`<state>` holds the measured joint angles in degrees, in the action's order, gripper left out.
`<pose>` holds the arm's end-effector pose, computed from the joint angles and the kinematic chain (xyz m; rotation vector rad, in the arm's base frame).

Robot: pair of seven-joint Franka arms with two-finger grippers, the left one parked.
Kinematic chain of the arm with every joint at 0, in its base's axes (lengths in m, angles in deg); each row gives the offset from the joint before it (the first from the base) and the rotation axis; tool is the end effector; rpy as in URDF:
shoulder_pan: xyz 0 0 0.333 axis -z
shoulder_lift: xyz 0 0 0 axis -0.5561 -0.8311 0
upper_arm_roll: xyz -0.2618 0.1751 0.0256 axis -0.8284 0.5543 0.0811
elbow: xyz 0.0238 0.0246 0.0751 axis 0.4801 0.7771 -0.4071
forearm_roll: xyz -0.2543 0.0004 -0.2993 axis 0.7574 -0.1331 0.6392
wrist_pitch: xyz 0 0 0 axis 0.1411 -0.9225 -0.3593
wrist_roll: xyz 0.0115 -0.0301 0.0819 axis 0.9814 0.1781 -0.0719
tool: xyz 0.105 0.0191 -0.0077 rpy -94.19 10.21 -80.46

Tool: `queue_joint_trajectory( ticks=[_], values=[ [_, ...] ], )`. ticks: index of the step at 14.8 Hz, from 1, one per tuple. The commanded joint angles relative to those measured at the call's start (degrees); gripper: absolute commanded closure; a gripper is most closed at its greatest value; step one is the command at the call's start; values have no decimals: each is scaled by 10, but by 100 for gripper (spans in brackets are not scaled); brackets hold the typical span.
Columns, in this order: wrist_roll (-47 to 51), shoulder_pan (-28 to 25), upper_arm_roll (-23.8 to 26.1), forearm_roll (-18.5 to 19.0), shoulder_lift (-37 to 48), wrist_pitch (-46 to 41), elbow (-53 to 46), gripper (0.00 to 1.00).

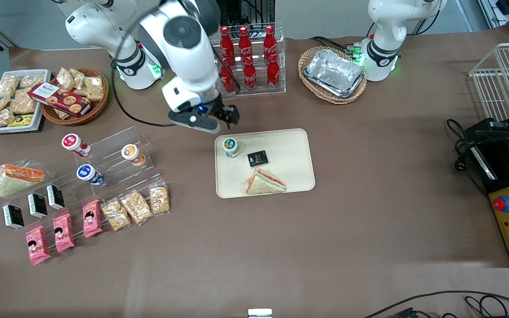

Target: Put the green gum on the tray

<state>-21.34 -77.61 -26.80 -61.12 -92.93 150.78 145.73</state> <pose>0.4518 0.3990 0.5159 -3.1057 0.4623 0.0309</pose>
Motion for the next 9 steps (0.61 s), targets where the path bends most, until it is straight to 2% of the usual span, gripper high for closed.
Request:
queue_joint_trajectory(
  ticks=[1, 4, 9],
  values=[
    [-113, 2, -36, 7, -3, -107, -89, 0],
    [-230, 8, -92, 7, 33, -115, -89, 0],
    [-446, 149, -86, 7, 50, -139, -81, 0]
  ],
)
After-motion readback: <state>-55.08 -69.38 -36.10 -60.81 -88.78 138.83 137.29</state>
